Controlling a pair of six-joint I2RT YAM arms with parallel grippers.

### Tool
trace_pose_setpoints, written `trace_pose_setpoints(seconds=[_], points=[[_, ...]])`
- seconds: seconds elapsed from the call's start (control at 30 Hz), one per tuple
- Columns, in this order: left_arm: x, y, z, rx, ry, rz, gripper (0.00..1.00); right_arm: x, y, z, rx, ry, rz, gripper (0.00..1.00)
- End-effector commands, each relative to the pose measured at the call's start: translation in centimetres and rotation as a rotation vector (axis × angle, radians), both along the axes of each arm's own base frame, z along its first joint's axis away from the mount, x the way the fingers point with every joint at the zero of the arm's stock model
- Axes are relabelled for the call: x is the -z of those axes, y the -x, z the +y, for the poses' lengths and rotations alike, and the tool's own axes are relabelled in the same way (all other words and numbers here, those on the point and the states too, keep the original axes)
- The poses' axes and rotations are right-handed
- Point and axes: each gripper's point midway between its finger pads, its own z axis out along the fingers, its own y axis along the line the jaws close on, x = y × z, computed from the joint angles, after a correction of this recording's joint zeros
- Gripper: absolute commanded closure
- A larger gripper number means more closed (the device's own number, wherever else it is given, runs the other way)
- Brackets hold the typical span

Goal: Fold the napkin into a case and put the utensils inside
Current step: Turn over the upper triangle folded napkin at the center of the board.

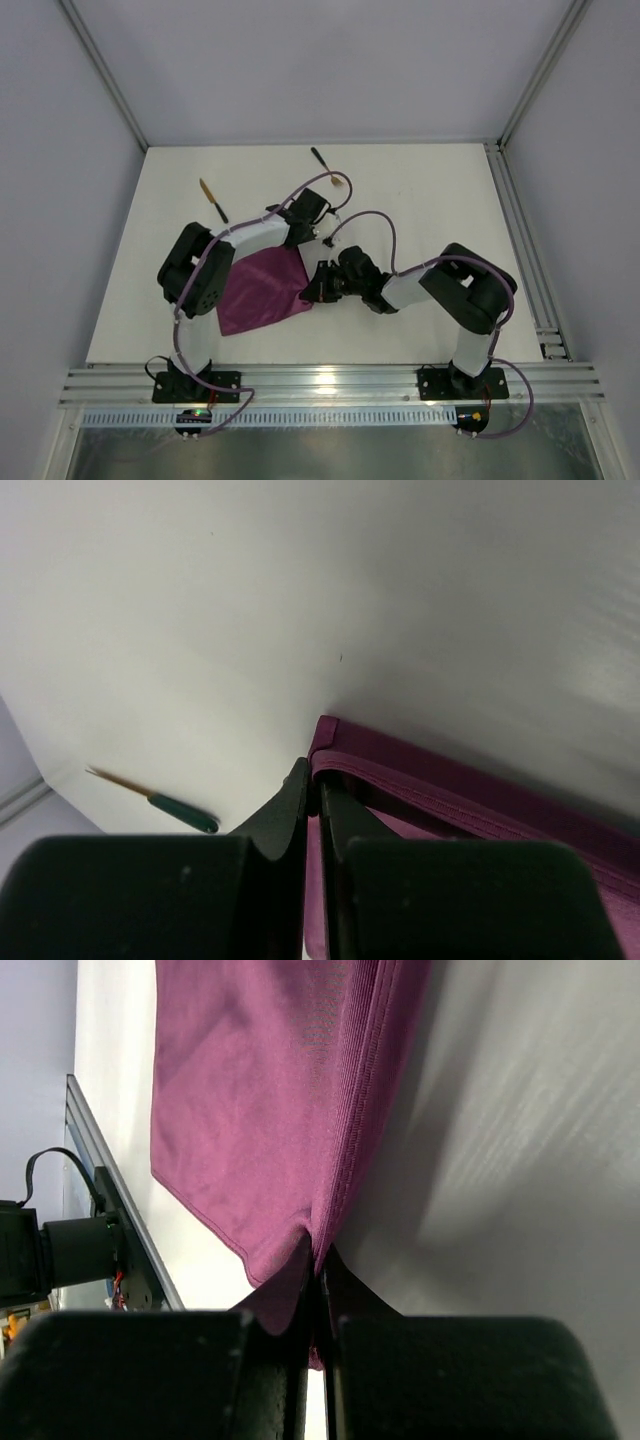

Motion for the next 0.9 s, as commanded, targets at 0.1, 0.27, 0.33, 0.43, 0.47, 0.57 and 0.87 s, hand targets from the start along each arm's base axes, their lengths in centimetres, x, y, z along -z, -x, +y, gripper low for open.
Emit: trace_pose_setpoints(seconds=[0.1,0.27,0.33,0.43,0.47,0.57,0.87], points=[[-5.0,-5.1,-3.5,-0.041,0.152,-0.228,0.85,1.3,2.8,-1.9,-0.029,0.062,0.077,0.96],[-6.1,-4.8,-4.6,-0.061,0.202,-0.202,0.53,1.7,2.8,-3.7,0.008,0.093,0.094,0.96],[-7.9,-4.4,-4.6,-0.088,0.235,-0.197,0.50,2.3,3.3,-4.6,0.014,0.120,0.108,0.96],[-10.4,-3.0,-4.1,-0.127,0.290,-0.175,0.45,2.3,4.0,-5.6,0.014,0.139,0.115,0.96],[-10.8,-2.4,-4.1,-0.129,0.307,-0.154,0.43,2.2,4.5,-5.9,0.007,0.141,0.118,0.96],[-11.5,0.3,-1.7,-0.193,0.333,-0.069,0.44,2.7,5.7,-7.1,-0.001,0.167,0.141,0.96],[-7.1,5.7,8.7,-0.423,0.415,0.146,0.43,1.2,6.2,-11.4,-0.008,0.422,0.102,0.51]])
